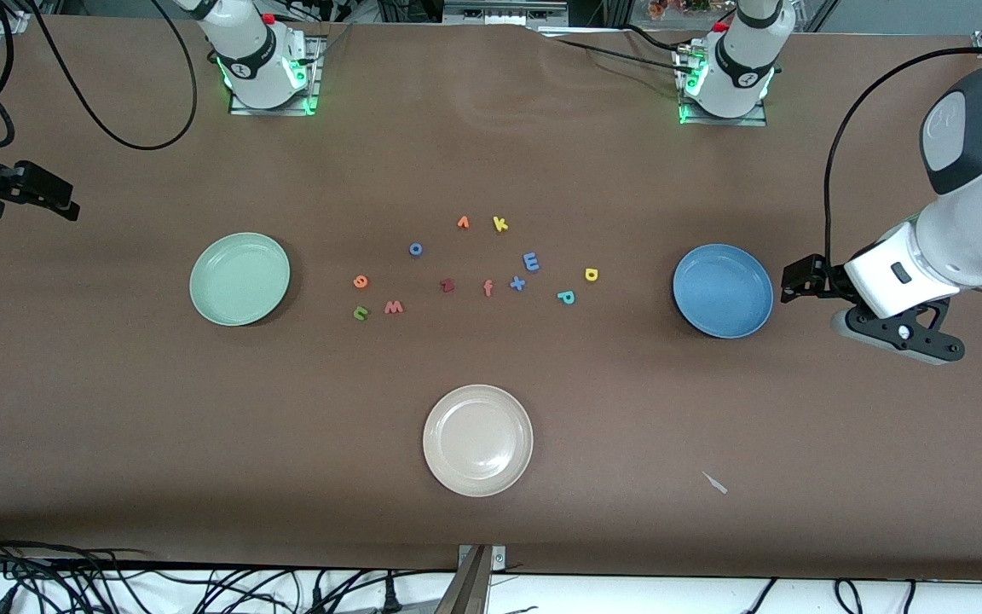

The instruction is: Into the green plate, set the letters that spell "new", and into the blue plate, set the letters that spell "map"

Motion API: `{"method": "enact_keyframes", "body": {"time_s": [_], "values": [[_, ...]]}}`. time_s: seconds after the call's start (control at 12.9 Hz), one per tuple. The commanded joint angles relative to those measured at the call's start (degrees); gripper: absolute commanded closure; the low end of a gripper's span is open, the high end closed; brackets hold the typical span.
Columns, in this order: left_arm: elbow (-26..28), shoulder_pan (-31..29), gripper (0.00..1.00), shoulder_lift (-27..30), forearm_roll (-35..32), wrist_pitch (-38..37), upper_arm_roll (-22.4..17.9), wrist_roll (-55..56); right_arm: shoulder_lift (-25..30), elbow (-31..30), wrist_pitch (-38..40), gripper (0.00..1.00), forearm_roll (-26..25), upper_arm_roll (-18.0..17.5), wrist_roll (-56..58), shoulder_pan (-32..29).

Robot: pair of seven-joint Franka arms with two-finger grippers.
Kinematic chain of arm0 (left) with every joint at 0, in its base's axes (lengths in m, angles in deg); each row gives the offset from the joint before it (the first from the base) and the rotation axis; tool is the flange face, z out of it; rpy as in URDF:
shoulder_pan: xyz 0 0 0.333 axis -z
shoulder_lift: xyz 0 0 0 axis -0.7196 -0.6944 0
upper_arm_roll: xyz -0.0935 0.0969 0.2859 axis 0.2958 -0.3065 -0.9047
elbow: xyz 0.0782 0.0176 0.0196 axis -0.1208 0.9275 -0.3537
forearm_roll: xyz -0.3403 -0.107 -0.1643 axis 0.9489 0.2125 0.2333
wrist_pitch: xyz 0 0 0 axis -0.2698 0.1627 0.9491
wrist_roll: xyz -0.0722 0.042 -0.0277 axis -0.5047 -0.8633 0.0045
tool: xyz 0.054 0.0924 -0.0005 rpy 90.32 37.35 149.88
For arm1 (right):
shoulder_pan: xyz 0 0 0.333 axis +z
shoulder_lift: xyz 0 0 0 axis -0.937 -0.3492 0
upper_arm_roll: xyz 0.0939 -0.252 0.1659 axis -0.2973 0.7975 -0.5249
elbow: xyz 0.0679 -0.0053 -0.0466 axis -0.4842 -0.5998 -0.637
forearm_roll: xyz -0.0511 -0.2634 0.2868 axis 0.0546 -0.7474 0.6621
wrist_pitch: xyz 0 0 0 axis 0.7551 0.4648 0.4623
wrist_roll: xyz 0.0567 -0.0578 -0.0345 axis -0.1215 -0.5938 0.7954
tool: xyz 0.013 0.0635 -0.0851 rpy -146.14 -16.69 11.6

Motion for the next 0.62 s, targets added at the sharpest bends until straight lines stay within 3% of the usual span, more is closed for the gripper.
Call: {"method": "enact_keyframes", "body": {"time_s": [0.0,0.54], "values": [[-0.61,-0.21,0.00,-0.02,-0.85,-0.51,0.09,-0.89,1.67,-1.56,-0.01,0.00,-0.08,-0.24,0.21,-0.10],[-0.61,-0.12,0.00,-0.02,-0.85,-0.51,0.09,-0.89,1.14,-1.21,-0.10,0.00,0.01,-0.24,0.12,-0.10]]}}
